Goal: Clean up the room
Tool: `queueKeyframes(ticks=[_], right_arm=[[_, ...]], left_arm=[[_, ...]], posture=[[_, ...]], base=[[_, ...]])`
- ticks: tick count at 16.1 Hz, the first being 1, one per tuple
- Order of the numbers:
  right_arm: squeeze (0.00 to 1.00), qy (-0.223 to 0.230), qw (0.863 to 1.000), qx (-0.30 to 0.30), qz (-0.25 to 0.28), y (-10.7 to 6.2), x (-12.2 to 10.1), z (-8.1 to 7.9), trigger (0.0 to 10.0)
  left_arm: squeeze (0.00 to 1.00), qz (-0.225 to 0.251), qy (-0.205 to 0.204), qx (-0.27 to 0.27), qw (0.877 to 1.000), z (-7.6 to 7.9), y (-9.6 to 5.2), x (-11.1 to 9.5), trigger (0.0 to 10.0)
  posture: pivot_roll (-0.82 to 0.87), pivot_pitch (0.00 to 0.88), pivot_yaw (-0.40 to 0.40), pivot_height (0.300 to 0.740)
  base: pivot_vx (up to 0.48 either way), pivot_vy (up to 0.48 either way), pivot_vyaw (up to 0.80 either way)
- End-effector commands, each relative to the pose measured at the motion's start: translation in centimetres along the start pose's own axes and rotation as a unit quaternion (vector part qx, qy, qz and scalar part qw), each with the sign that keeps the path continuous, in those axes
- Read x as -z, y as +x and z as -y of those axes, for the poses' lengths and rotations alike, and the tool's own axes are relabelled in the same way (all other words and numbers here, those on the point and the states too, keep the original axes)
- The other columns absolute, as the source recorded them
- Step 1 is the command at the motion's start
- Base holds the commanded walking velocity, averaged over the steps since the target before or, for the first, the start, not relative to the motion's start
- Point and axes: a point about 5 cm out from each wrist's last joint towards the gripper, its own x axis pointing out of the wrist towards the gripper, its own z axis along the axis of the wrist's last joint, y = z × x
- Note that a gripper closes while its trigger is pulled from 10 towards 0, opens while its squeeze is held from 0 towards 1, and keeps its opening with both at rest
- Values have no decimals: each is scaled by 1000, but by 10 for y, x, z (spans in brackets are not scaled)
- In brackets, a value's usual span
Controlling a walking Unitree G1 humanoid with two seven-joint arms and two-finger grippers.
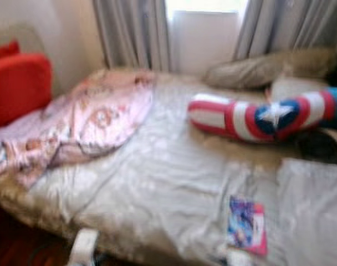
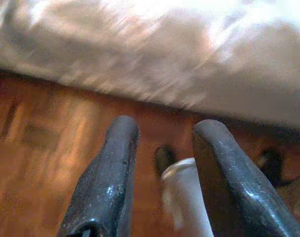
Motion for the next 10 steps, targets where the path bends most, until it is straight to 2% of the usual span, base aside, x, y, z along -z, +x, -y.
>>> queueKeyframes(ticks=[1, 6, 10], right_arm=[[0, -7, 1000, 13, -3, -1, 0, 6, 10000], [0, -18, 1000, 2, -4, 3, -7, -9, 10000], [0, -34, 999, -2, -8, 4, -6, -11, 10000]], left_arm=[[0, 7, 1, 7, 1000, 5, 2, -5, 10000], [0, 9, -3, 9, 1000, 5, 2, -6, 10000], [0, 10, -1, 9, 1000, 5, 2, -7, 10000]], posture=[[8, 0, 1, 740], [9, 0, 0, 740], [7, 0, 2, 740]], base=[[0, 480, 0], [0, 480, 0], [0, 480, 0]])
